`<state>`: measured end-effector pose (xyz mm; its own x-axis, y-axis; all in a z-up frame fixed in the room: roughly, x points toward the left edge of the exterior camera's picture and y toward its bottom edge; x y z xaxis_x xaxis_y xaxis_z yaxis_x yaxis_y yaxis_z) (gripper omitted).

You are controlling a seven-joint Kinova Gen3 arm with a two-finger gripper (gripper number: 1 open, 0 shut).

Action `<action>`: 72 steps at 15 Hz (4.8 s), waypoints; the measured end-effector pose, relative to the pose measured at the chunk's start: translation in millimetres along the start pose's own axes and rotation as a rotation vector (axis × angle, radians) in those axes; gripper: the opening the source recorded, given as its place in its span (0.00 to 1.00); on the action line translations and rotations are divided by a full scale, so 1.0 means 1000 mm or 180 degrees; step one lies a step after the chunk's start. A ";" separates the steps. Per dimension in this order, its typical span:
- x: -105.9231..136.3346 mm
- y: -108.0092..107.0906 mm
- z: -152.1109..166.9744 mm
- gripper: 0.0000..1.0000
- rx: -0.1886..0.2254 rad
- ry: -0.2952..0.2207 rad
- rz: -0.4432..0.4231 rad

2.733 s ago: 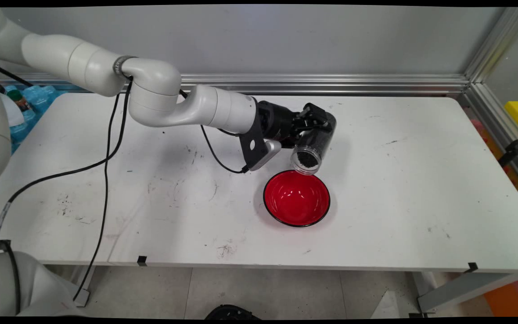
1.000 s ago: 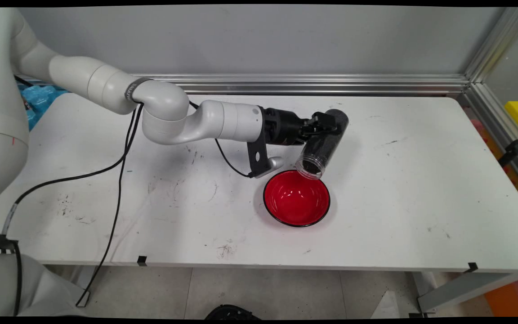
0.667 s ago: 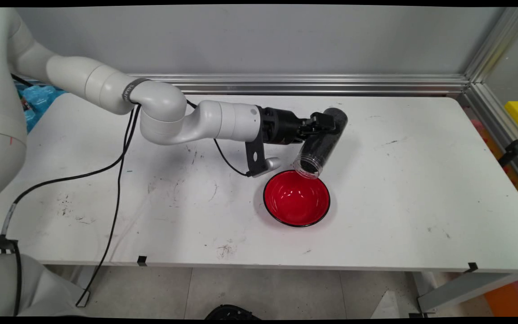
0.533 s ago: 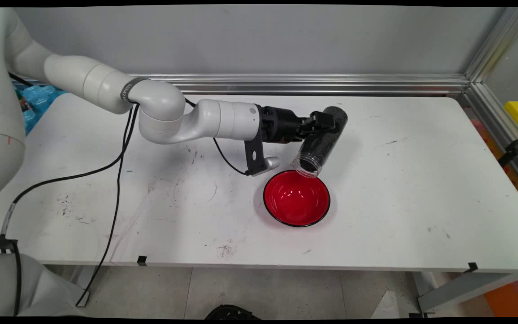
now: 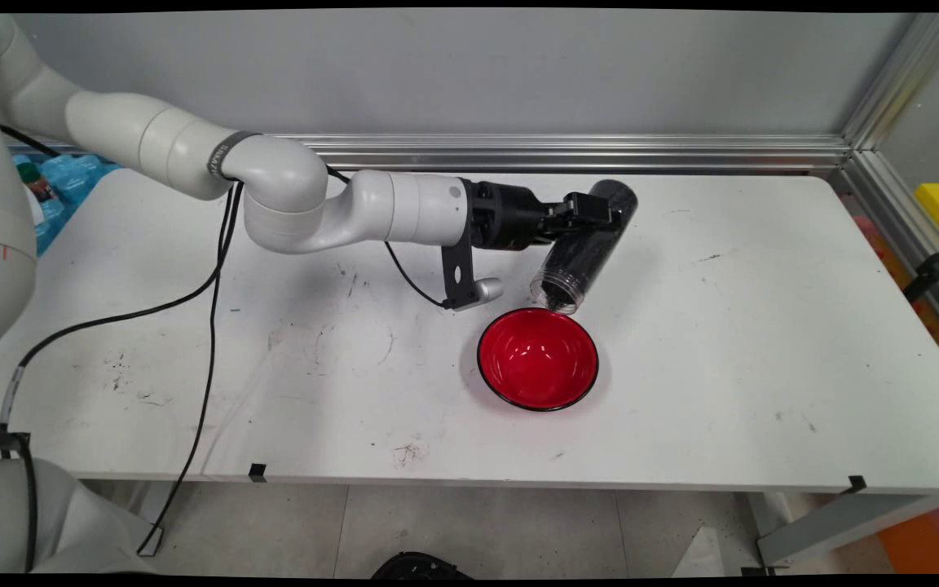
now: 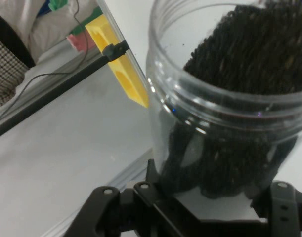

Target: Pour the black seasoning powder in the red bowl

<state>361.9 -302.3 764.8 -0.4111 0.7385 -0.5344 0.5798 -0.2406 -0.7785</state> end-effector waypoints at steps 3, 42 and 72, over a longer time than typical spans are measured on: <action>0.000 -0.003 0.001 0.00 0.0050 -0.0009 0.0062; 0.016 0.012 0.016 0.00 0.0241 0.0083 0.0521; 0.014 0.015 0.018 0.00 0.0339 0.0134 0.0733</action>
<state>351.5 -306.9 739.6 -0.2461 0.6816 -0.6891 0.5764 -0.4687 -0.6694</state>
